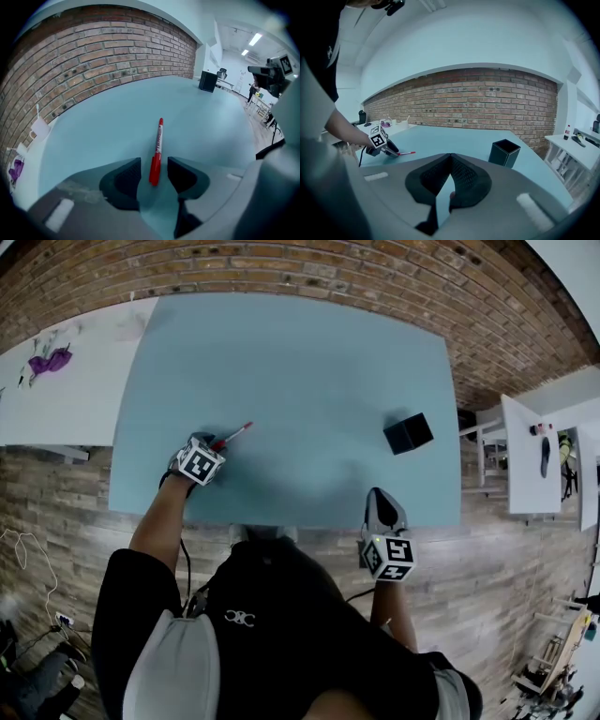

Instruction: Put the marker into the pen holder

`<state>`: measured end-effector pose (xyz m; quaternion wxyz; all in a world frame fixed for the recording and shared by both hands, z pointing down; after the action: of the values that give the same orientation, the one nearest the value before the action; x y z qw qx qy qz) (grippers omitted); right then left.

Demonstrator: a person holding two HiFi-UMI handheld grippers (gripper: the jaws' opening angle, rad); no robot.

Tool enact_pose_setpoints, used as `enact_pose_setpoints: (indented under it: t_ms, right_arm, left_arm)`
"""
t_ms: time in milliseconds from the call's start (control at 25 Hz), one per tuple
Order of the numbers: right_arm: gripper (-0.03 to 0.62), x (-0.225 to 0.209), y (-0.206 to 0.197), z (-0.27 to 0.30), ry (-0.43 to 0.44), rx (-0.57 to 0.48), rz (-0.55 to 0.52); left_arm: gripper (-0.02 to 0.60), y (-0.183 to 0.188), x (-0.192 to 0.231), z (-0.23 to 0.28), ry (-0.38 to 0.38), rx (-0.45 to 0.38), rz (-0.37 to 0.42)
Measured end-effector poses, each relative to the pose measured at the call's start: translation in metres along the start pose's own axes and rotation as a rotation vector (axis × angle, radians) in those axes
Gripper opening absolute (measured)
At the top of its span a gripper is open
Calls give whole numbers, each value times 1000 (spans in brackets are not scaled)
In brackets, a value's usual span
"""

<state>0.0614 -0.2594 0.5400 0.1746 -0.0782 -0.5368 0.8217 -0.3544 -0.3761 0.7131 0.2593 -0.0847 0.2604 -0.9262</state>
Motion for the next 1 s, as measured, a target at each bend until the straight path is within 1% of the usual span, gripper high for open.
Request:
enact_pose_setpoints:
  t_ms: [160, 320, 400, 520, 560, 600, 680, 800, 1000]
  right_arm:
    - [5, 1, 2, 2, 4, -1, -6]
    - [5, 6, 2, 6, 16, 2, -17]
    - [5, 10, 2, 8, 21, 3, -22]
    - [5, 14, 2, 11, 33, 5, -23]
    - [5, 16, 3, 12, 37, 4, -20]
    - [5, 18, 4, 13, 41, 3, -16]
    - [5, 20, 5, 13, 45, -2, -9]
    - [4, 20, 8, 14, 48, -15, 6]
    - [5, 23, 16, 17, 50, -33, 20]
  left_arm:
    - [170, -1, -2, 1, -36, 0, -23]
    - [115, 10, -7, -8, -63, -27, -9]
    - [113, 10, -8, -9, -68, -30, -24]
    - [102, 8, -11, -7, -57, -26, -31]
    - [79, 5, -12, -5, -47, -28, -25]
    - [69, 1, -14, -3, -32, -33, -17]
    - [69, -4, -15, -1, 0, -53, -12]
    - [69, -1, -12, -6, 42, -115, -47]
    - [69, 19, 1, -45, 76, -298, -197]
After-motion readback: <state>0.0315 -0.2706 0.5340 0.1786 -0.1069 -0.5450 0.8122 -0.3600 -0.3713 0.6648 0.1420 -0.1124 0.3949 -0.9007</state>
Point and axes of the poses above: the fingertips, and each gripper's own axes: z forward along the fingers, x to its left, y out of its top, the point moved 7 cm from there along -z, backward along the fingers, and after that the axes turned 6 degrees about -z, right-handed, at the moved point
